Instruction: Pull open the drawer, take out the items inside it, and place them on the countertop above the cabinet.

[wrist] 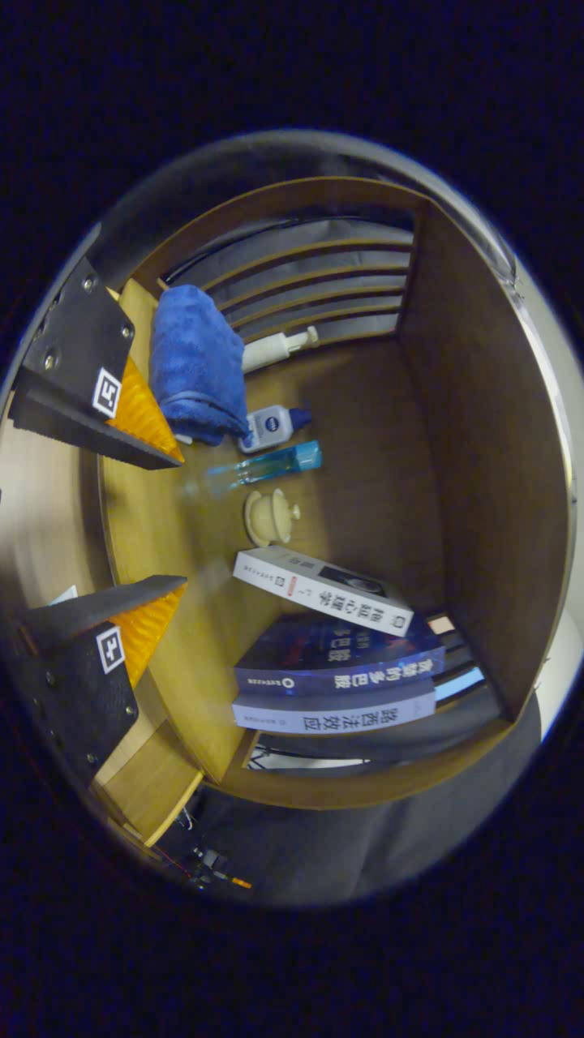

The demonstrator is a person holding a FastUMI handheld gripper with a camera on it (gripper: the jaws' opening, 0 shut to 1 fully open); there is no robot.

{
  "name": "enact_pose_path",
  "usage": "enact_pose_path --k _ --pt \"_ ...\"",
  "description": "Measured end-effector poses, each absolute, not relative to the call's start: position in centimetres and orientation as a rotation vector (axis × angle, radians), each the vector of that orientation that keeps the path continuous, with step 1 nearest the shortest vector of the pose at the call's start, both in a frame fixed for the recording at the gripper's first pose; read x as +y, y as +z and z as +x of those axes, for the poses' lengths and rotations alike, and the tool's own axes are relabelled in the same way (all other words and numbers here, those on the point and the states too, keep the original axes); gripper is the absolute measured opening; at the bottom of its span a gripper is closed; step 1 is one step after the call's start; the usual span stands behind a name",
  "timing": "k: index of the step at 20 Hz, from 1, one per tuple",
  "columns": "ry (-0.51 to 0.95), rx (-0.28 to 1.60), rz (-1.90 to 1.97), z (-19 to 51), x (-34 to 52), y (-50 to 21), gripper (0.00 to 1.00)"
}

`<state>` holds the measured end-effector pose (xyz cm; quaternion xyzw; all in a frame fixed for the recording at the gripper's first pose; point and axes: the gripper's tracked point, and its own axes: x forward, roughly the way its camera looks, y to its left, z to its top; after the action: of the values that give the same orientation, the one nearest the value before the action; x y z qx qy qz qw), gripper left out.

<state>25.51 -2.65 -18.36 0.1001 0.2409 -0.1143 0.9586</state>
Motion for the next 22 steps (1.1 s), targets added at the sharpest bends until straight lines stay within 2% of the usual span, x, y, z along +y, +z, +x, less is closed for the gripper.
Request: enact_pose_path --k 3,6,11,15,19,22 --pt "-0.259 0.637 0.210 25.0 -3.2 -20.9 0.79" --pt "-0.282 0.704 0.206 23.6 -3.0 -21.0 0.79" --pt "-0.449 1.054 0.083 15.6 -6.1 -24.7 0.79" --pt "-0.492 1.187 0.155 14.6 -7.1 -26.9 0.79" --pt "-0.526 1.418 0.106 11.3 -8.6 -29.4 0.79" --pt "-0.510 1.464 0.139 10.7 -8.5 -31.4 0.79"
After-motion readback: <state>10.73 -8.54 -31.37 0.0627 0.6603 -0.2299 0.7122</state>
